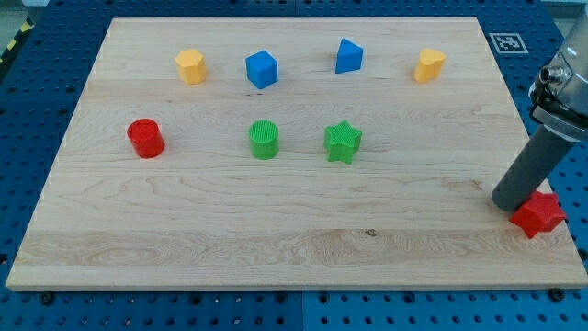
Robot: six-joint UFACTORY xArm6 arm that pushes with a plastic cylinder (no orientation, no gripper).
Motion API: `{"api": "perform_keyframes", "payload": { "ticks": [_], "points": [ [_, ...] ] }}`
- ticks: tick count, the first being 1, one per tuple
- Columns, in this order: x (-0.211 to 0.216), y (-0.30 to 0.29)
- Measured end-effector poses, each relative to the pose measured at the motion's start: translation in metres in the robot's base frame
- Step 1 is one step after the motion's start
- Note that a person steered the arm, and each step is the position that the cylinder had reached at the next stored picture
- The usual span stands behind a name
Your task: Place the green star parallel to the red star
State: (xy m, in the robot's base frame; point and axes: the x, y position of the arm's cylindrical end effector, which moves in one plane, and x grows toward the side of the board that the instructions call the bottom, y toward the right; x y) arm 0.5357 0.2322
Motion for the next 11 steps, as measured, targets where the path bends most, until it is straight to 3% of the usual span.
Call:
{"api": "perform_keyframes", "payload": {
  "ticks": [2,4,5,7,8,9,10,11],
  "points": [
    [-0.094,-0.054],
    [-0.123,-0.197],
    [-0.112,-0.237],
    [-0.046,-0.137],
    [-0.053,-0.132],
    [-0.095,-0.148],
    [-0.106,-0.111],
    [-0.058,-0.065]
  ]
}}
